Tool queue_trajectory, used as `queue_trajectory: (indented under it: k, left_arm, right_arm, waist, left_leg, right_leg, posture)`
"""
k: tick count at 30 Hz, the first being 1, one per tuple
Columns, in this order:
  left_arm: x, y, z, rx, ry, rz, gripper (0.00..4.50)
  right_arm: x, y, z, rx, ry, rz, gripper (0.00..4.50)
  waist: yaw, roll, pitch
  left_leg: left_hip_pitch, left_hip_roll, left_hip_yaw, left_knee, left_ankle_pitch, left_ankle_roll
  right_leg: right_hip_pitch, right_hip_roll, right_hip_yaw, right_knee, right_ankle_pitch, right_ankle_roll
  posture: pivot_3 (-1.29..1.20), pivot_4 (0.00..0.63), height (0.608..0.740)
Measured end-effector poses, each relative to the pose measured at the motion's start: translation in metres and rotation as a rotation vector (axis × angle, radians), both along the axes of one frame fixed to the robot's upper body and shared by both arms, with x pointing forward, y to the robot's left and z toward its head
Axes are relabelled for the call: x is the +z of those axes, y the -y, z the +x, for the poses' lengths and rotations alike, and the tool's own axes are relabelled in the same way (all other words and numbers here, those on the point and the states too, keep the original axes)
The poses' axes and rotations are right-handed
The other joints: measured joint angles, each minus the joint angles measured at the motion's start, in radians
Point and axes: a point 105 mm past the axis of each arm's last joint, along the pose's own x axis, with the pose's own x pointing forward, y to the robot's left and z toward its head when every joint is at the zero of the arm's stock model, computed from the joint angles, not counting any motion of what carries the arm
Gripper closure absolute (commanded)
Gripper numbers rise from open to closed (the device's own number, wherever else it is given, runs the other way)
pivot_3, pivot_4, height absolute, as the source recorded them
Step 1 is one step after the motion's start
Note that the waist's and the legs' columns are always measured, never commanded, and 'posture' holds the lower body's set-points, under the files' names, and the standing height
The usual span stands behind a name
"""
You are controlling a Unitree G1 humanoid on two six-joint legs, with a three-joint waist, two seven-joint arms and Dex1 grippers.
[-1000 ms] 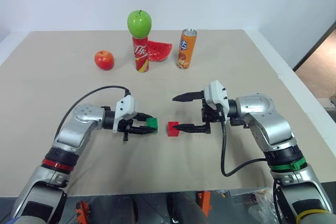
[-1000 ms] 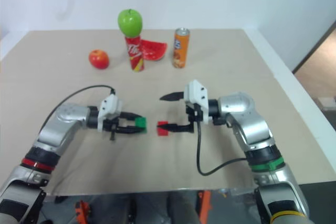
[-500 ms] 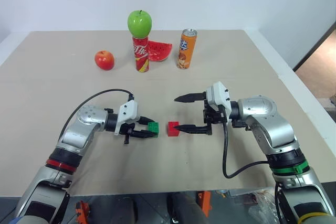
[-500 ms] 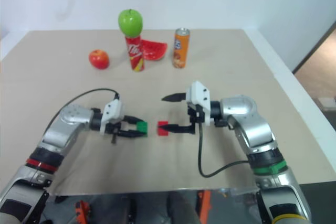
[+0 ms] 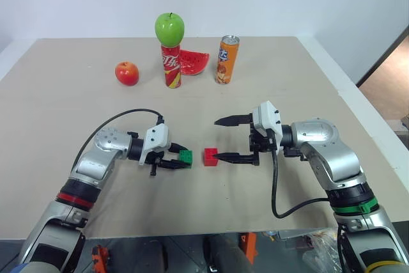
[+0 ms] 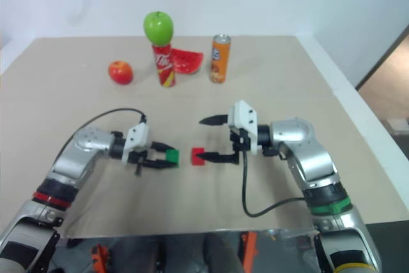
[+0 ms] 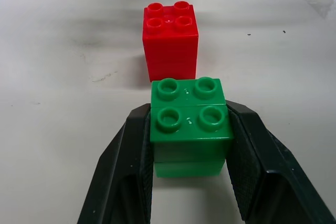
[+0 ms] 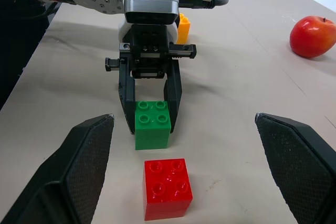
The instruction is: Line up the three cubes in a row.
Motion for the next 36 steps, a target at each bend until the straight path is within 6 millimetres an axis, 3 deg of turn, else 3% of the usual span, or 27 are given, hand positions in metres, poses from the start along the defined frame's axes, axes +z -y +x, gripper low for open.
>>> queue_trajectory:
  k: [5, 6, 12, 18, 26, 32, 36]
  left_arm:
    - [-0.009, -0.018, 0.002, 0.051, -0.031, 0.050, 0.57]
    - [-0.009, -0.019, 0.001, 0.053, -0.033, 0.054, 0.03]
    - [0.002, -0.032, -0.006, 0.073, 0.001, 0.080, 0.03]
    - [0.031, -0.051, -0.020, 0.176, -0.004, 0.027, 0.03]
    - [0.083, -0.112, -0.023, 0.734, 0.029, -0.276, 0.03]
    - [0.070, -0.139, -0.020, 1.222, 0.117, -0.558, 0.03]
    - [0.056, -0.149, -0.019, 1.450, 0.129, -0.642, 0.03]
  right_arm:
    - [0.000, 0.000, 0.000, -0.001, 0.001, -0.001, 0.00]
    - [0.000, 0.000, 0.000, -0.001, 0.001, -0.001, 0.00]
    - [0.000, 0.001, 0.000, -0.001, 0.003, -0.001, 0.00]
    - [0.001, 0.001, 0.001, -0.001, 0.009, -0.001, 0.00]
    - [-0.001, 0.004, 0.002, 0.006, 0.001, -0.008, 0.00]
    - [-0.004, 0.008, 0.005, 0.017, -0.013, -0.012, 0.00]
    - [0.000, 0.008, 0.006, 0.034, 0.004, -0.015, 0.00]
  waist:
    - [0.000, 0.000, 0.000]
    - [0.000, 0.000, 0.000]
    - [0.000, 0.000, 0.000]
    - [0.000, 0.000, 0.000]
    - [0.000, 0.000, 0.000]
    - [0.002, 0.000, 0.000]
    - [0.002, -0.001, 0.000]
  left_leg:
    - [0.000, 0.000, -0.001, 0.000, 0.000, 0.000]
    - [0.000, 0.000, -0.001, 0.000, 0.000, 0.000]
    - [-0.001, 0.000, -0.001, 0.000, 0.000, 0.000]
    - [0.000, 0.001, -0.002, 0.000, 0.000, 0.000]
    - [0.000, 0.001, -0.004, 0.001, 0.000, 0.000]
    - [0.001, -0.001, -0.004, 0.004, 0.000, 0.000]
    - [0.002, -0.001, -0.005, 0.007, 0.001, 0.000]
  right_leg:
    - [0.000, 0.000, -0.001, 0.000, 0.000, 0.000]
    - [0.000, 0.000, 0.000, 0.000, 0.000, 0.000]
    - [0.000, 0.000, -0.001, 0.000, 0.000, 0.000]
    - [0.000, 0.000, -0.002, 0.000, 0.000, 0.000]
    - [0.002, -0.002, -0.003, 0.000, 0.000, 0.000]
    - [0.004, -0.004, -0.003, -0.001, 0.002, 0.002]
    - [0.006, -0.003, -0.004, 0.000, 0.004, 0.002]
  posture:
    - [0.00, 0.150, 0.740]
    - [0.00, 0.150, 0.740]
    - [0.00, 0.150, 0.740]
    - [0.00, 0.150, 0.740]
    - [0.00, 0.150, 0.740]
    - [0.00, 0.150, 0.740]
    - [0.00, 0.150, 0.740]
